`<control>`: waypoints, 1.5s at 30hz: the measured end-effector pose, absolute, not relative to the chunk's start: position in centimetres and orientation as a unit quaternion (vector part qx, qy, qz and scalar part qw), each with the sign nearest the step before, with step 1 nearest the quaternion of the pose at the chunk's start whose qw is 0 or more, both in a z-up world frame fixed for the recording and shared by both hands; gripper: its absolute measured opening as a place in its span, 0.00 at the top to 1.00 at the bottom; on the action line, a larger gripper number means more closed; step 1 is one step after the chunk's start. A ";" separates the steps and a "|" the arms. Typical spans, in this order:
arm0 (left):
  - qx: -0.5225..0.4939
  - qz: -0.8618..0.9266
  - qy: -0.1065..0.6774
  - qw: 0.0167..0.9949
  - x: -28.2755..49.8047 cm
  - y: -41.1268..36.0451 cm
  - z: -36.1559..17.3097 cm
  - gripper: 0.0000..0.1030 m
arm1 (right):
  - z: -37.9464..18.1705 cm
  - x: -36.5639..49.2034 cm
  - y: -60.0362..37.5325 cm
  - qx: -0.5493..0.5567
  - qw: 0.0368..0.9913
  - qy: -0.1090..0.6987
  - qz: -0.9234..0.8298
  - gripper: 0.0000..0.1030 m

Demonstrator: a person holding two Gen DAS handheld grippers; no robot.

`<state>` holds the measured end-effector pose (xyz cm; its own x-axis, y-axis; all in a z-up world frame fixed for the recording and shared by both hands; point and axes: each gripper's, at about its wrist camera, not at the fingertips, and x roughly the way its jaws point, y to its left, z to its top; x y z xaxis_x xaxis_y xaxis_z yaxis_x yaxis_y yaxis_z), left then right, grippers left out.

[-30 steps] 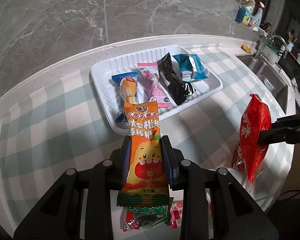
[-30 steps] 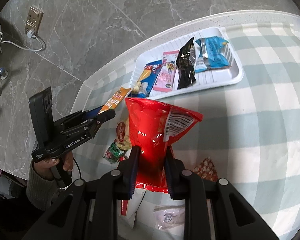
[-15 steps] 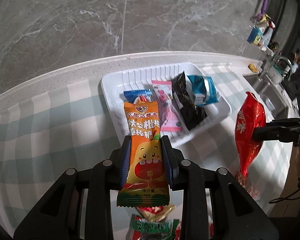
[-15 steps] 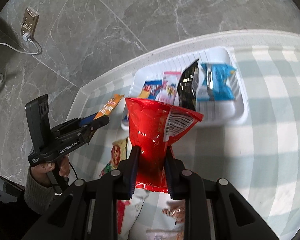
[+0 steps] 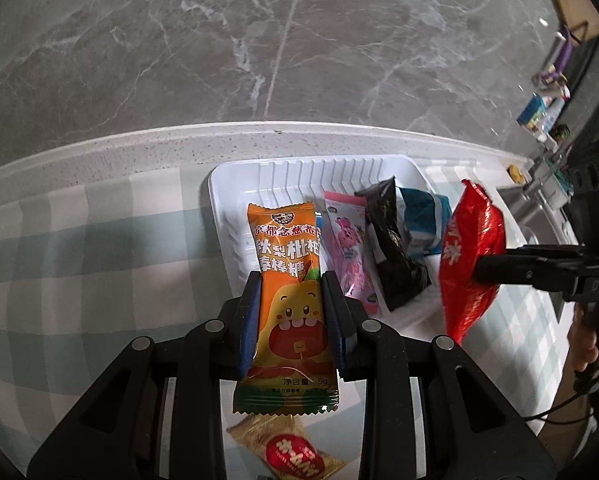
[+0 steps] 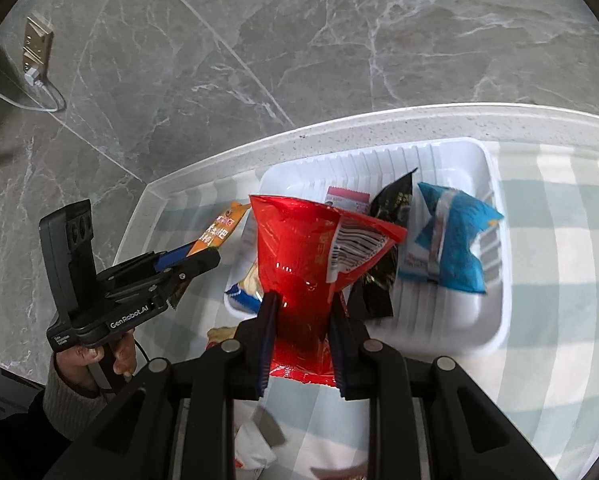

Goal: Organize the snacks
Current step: 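Carry both packets into the white tray and open both tools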

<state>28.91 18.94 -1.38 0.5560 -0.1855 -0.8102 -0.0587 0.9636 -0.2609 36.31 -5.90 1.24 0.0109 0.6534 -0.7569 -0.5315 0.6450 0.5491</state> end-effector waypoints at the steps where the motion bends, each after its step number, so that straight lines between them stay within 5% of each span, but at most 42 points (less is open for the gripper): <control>1: -0.138 -0.034 0.470 0.871 29.3 19.1 -1.7 0.74 | 1.1 36.6 -5.7 0.051 0.708 0.566 0.418 0.75; 29: -0.207 -0.004 0.486 0.849 33.3 20.7 -6.0 0.72 | -1.8 41.4 -0.3 -0.002 0.704 0.573 0.421 0.75; 45: -0.221 0.003 0.480 0.849 34.0 20.6 -5.8 0.64 | -1.5 41.6 -1.0 0.016 0.714 0.572 0.404 0.56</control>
